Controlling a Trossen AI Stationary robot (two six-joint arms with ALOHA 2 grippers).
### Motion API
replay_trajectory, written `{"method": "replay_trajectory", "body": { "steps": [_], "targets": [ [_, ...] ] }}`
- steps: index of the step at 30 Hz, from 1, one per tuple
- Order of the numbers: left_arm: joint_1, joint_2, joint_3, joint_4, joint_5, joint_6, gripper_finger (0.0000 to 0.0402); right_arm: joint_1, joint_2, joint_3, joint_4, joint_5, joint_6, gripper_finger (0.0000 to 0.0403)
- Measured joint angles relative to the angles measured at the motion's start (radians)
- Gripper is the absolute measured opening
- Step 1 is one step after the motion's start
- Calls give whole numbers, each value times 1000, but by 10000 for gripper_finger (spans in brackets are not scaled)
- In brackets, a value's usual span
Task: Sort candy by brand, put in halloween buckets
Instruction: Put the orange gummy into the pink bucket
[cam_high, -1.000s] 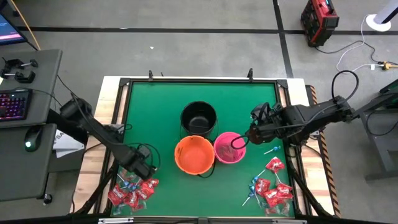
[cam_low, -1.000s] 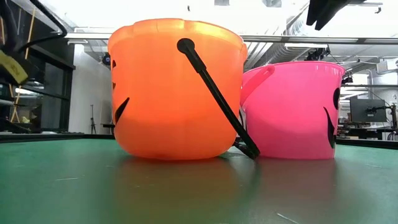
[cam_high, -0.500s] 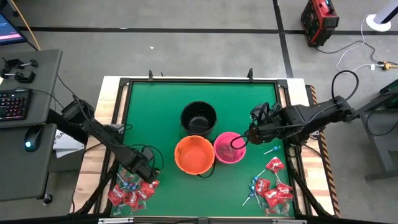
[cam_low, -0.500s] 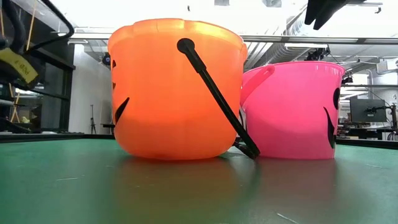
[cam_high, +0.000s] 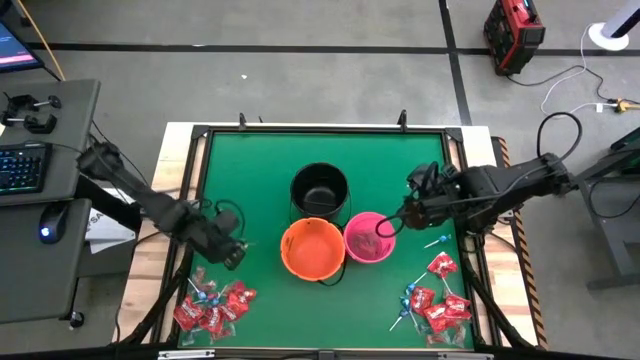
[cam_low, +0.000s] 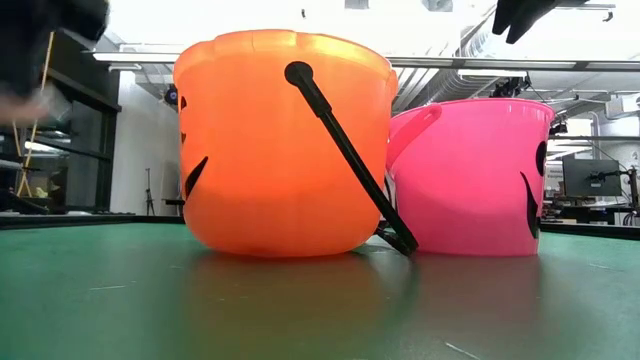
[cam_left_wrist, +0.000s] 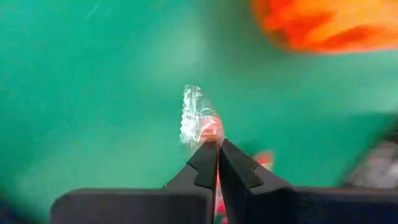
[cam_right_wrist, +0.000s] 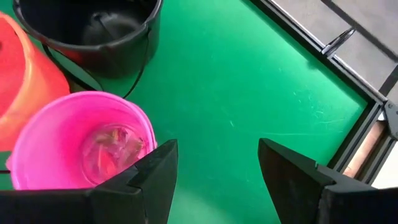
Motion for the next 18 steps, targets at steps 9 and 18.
{"method": "replay_trajectory", "body": {
  "steps": [9,18],
  "targets": [
    [258,122,128,514,-52,578,0,2,-56,1,19,118,86,215],
    [439,451,279,953,136,1018,0,-16,-56,1,88,142,84,215]
  ]
}}
